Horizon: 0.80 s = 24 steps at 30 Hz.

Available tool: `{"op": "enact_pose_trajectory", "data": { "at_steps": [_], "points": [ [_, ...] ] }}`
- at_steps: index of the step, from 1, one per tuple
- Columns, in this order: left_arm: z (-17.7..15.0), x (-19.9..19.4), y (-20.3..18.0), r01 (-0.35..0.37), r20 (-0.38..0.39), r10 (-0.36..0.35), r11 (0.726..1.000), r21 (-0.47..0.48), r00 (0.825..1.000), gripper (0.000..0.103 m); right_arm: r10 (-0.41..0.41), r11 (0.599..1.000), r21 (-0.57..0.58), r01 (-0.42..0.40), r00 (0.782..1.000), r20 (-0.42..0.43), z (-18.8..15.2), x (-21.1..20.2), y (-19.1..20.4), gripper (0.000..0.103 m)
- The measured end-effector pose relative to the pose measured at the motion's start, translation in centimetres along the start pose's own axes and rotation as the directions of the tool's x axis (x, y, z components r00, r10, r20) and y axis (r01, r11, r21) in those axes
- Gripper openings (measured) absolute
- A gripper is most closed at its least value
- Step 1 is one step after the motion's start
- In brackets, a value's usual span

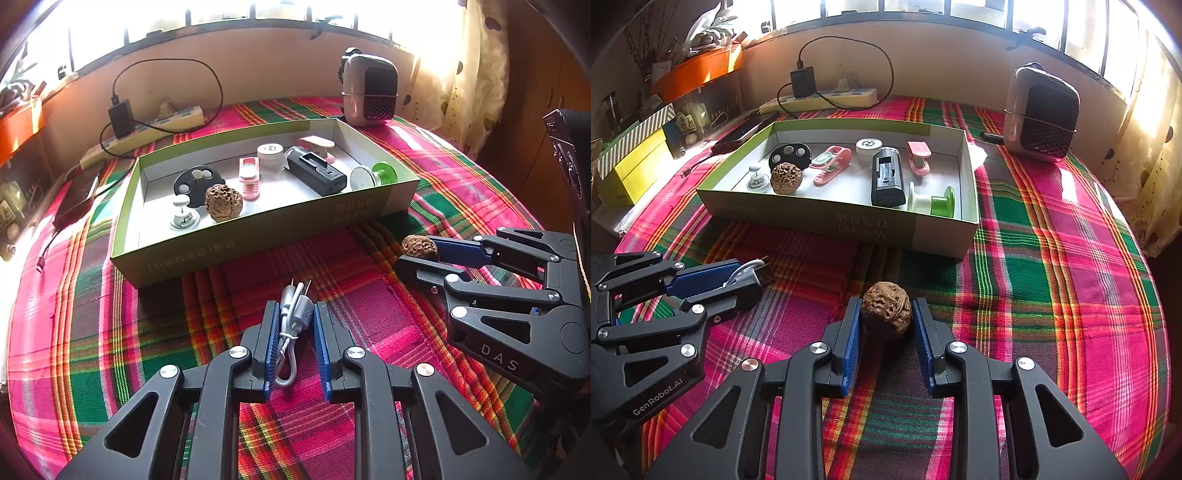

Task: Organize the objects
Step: 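Lift the walnut with right while left lifts the white cable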

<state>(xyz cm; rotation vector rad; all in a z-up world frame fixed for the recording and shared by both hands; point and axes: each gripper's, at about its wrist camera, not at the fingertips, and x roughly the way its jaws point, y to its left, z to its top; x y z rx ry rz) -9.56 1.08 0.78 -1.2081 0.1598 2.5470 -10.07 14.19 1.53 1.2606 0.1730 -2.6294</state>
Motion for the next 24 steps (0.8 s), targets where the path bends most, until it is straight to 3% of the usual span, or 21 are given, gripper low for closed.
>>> {"op": "enact_pose_trajectory", "data": {
  "at_steps": [24],
  "points": [
    [-0.21,-0.75,-0.22,-0.037,0.024,0.037,0.999,-0.009,0.999,0.016,0.009,1.0,0.004,-0.009,1.0,0.008,-0.02,-0.24,-0.09,0.029]
  ]
}}
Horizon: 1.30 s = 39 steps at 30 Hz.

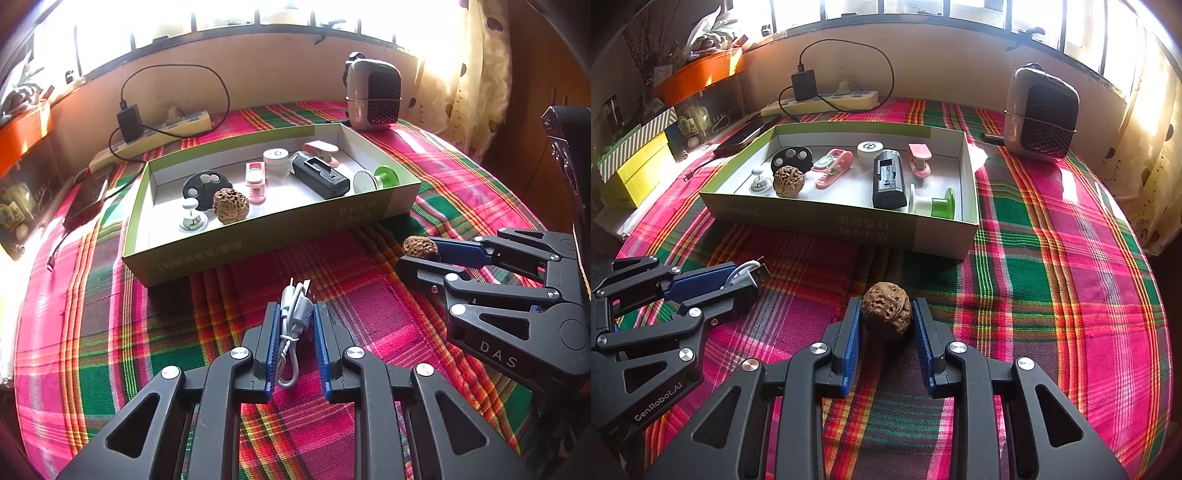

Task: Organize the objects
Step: 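Lift the walnut with right while left lifts the white cable, then carry the walnut into the box with right while left carries the cable there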

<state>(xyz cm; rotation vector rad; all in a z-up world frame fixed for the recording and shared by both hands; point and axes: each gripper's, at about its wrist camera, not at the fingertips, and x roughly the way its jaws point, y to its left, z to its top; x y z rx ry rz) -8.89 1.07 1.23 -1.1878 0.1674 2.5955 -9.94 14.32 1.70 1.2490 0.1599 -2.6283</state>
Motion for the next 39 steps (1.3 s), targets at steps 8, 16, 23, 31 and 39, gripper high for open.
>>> {"op": "enact_pose_trajectory", "data": {
  "at_steps": [8,16,23,31,39],
  "points": [
    [0.4,-1.0,0.7,-0.015,0.028,0.016,0.999,-0.037,0.999,0.014,0.013,1.0,-0.012,-0.013,1.0,0.021,0.4,-0.8,0.5,0.029],
    [0.6,-1.7,1.3,-0.02,0.046,0.022,0.998,-0.059,0.999,0.014,0.026,0.999,-0.027,-0.025,0.999,0.04,0.9,-1.5,1.1,0.029],
    [0.9,-2.5,2.2,-0.012,0.068,0.018,0.996,-0.092,0.998,0.014,0.033,0.999,-0.04,-0.031,0.998,0.055,1.6,-1.9,1.6,0.029],
    [1.5,-2.6,3.3,-0.016,0.068,0.024,0.993,-0.117,0.997,0.014,0.048,0.998,-0.048,-0.045,0.997,0.066,2.6,-2.0,1.8,0.029],
    [2.0,-2.7,4.3,-0.025,0.072,0.035,0.99,-0.138,0.997,0.014,0.063,0.996,-0.067,-0.058,0.996,0.068,3.5,-1.8,2.4,0.029]
  ]
}}
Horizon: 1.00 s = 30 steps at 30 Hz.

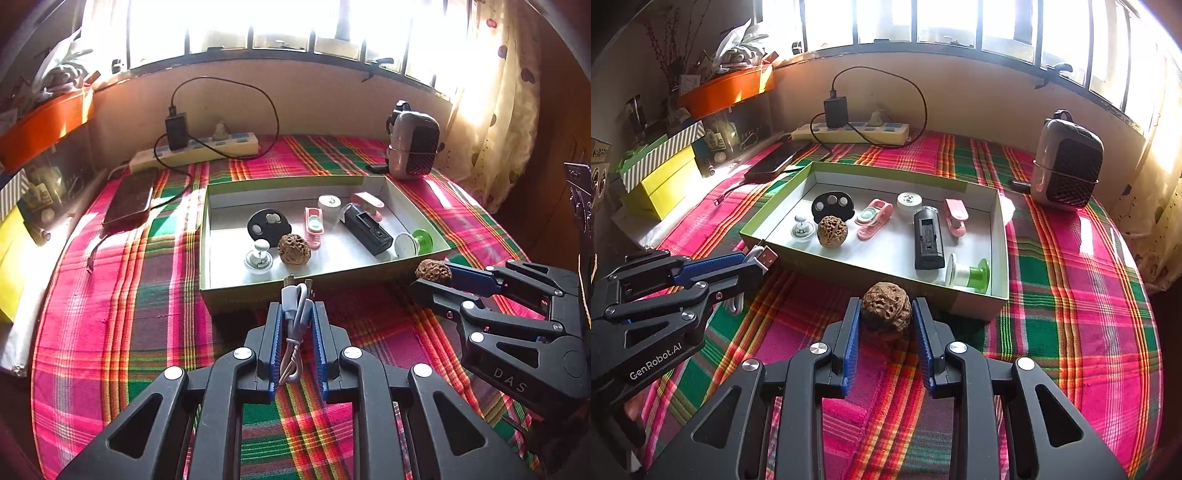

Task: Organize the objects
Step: 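Carry the walnut into the box with right while left carries the cable there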

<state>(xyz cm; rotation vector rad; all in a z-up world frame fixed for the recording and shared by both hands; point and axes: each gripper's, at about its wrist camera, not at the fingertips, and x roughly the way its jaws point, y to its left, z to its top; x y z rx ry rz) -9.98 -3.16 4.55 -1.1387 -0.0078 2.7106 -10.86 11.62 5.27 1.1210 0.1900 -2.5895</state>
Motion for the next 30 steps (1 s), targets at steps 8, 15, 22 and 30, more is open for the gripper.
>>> {"op": "enact_pose_trajectory", "data": {
  "at_steps": [8,15,22,30],
  "points": [
    [1.6,0.4,1.1,-0.003,0.004,0.003,1.0,-0.015,1.0,0.014,0.025,1.0,-0.003,-0.025,1.0,0.0,1.3,0.6,0.2,0.029],
    [3.4,1.4,2.2,-0.01,0.007,0.01,0.999,-0.032,1.0,0.014,0.035,0.999,-0.011,-0.035,0.999,0.001,2.8,1.6,0.2,0.029],
    [5.1,2.9,3.1,-0.021,-0.001,0.021,0.999,-0.036,1.0,0.014,0.045,0.999,-0.007,-0.046,0.999,-0.009,4.0,2.9,-0.1,0.029],
    [6.9,4.9,3.9,-0.029,-0.016,0.029,0.999,-0.036,0.999,0.014,0.063,0.998,0.0,-0.063,0.997,-0.045,4.9,4.8,-0.4,0.029]
  ]
}}
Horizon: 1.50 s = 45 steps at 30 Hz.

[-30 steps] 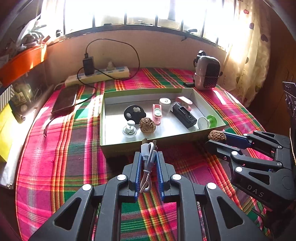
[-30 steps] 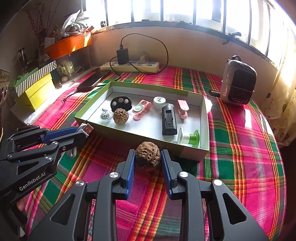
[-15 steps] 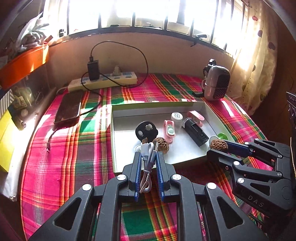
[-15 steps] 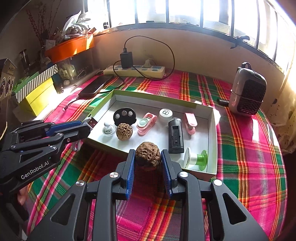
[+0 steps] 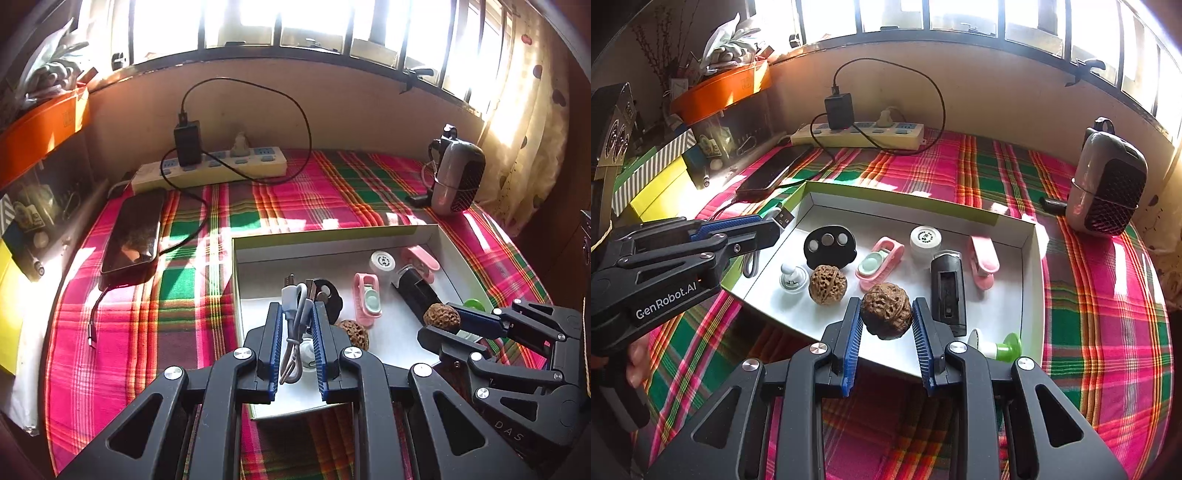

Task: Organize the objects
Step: 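Carry the walnut into the box with right while left carries the cable there, then open the right gripper to drop the walnut while left releases the cable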

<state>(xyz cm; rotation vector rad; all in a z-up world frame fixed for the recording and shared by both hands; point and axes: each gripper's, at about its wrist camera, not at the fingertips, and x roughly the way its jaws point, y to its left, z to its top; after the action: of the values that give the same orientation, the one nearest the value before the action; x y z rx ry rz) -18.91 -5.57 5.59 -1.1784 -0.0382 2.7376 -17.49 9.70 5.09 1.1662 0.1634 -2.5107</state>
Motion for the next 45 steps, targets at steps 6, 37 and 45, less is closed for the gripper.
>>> {"op": "enact_pose_trajectory", "data": {
  "at_steps": [6,37,45],
  "points": [
    [1.2,2.1,0.7,-0.004,-0.021,0.004,1.0,-0.014,1.0,0.014,-0.003,1.0,0.0,0.003,1.0,-0.021,0.5,1.4,-0.3,0.029],
    [2.4,7.0,1.0,-0.037,-0.111,0.039,0.999,0.013,0.993,0.014,-0.009,1.0,-0.017,0.008,0.998,-0.065,0.6,4.3,-0.9,0.029],
    [2.4,7.0,1.0,-0.034,-0.115,0.035,0.999,0.01,0.993,0.014,-0.011,1.0,-0.019,0.009,0.998,-0.065,0.6,4.3,-0.9,0.029]
  ]
}}
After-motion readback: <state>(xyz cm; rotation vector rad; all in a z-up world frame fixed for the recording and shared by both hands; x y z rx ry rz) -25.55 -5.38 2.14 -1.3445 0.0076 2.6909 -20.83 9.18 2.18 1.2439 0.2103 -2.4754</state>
